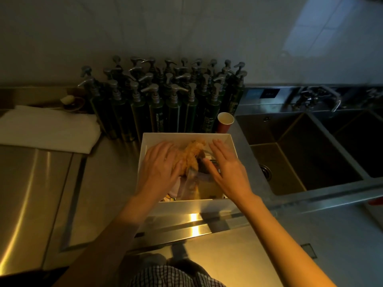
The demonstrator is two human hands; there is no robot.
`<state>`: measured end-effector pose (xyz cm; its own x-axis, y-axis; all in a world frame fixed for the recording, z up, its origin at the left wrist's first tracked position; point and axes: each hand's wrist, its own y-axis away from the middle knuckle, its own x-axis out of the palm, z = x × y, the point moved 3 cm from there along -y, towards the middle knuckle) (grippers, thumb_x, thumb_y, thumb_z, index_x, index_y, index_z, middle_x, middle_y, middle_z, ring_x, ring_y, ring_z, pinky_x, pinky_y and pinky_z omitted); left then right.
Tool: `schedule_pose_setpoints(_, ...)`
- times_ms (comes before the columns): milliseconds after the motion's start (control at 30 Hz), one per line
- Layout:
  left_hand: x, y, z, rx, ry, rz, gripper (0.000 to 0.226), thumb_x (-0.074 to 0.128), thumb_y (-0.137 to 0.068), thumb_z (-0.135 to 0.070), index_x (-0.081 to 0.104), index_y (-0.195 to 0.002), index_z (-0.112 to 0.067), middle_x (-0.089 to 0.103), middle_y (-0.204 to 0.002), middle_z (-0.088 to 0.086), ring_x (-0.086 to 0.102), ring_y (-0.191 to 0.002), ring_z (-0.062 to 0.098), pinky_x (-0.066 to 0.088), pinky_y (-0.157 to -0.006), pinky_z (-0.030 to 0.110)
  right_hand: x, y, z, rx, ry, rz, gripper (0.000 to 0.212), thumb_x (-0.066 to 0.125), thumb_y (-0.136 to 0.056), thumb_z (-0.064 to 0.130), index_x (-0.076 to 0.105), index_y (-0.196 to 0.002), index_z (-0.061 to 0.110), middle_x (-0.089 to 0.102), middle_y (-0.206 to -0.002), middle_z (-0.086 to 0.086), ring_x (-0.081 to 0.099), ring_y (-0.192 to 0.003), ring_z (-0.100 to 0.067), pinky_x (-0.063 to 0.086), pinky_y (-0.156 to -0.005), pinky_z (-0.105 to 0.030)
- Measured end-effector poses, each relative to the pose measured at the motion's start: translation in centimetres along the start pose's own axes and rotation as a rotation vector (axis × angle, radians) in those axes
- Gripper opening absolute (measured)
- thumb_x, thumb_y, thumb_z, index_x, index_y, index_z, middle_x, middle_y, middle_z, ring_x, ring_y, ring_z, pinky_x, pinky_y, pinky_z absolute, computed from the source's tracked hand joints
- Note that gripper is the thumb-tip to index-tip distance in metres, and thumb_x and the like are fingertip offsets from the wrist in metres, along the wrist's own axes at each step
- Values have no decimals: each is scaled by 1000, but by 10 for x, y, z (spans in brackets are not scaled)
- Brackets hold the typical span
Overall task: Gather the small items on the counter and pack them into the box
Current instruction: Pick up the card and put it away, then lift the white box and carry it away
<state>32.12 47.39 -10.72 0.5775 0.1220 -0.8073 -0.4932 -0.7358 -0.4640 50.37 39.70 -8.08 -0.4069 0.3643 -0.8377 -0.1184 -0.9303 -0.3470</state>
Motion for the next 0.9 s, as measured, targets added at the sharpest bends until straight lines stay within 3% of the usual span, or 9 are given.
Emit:
schedule_pose_setpoints(200, -7, -5, 11, -27, 0, -16, 45, 43, -93, -33, 55, -126, -4, 54, -131, 18, 46, -126, 32, 38, -104, 49, -3, -8, -4, -26, 101, -52, 60, 36, -95, 52, 43, -140, 14, 38, -148, -7, 32, -138, -20, 32, -108, -34)
schedule_pose_setpoints(333, 5, 2, 34, -186, -141, 153, 60, 46, -95, -37, 35, -144, -4, 25, -153, 22, 19, -143, 38, 22, -114, 55, 10, -5, -39, 48, 136, 139, 73, 34, -91, 63, 22, -149, 19, 16, -157, -10, 12, -144, -23, 18, -116, -40)
schedule_pose_setpoints(500, 20, 8, 50, -279, -186, 295, 75, 46, -96, -42, 9, -152, -7, -7, -158, 20, -6, -146, 35, 7, -119, 49, 23, -2, -76, 193, 40, 358, 92, 31, -81, 78, -2, -152, 28, -10, -159, -5, -12, -145, -21, 6, -118, -48)
schedule_pose_setpoints(700, 22, 2, 57, -351, -70, 313, 77, 46, -97, -39, 3, -152, -6, -15, -158, 18, -11, -146, 30, 2, -118, 39, 19, -14, -80, 324, -192, 374, 78, 41, -91, 57, -4, -150, 34, -13, -159, 2, 5, -145, -21, 18, -114, -42)
schedule_pose_setpoints(767, 22, 1, 58, -377, -30, 300, 75, 43, -98, -39, 3, -152, -6, -14, -158, 16, -11, -147, 28, 2, -118, 37, 19, -14, -80, 375, -420, 326, 67, 35, -94, 58, 3, -149, 38, -3, -160, 4, 15, -143, -20, 23, -110, -36)
schedule_pose_setpoints(833, 21, 1, 57, -389, -2, 283, 73, 43, -99, -38, 5, -152, -5, -10, -159, 15, -8, -147, 27, 5, -119, 38, 18, -12, -81, 401, -654, 251, 60, 34, -95, 57, 14, -149, 40, 19, -157, 0, 33, -137, -17, 33, -109, -39)
schedule_pose_setpoints(900, 20, 0, 57, -394, 29, 267, 72, 44, -98, -36, 7, -152, -4, -7, -160, 15, -6, -147, 26, 8, -119, 38, 15, -10, -78, 408, -725, 193, 52, 32, -98, 50, 19, -147, 38, 30, -152, -1, 39, -133, -11, 38, -107, -39)
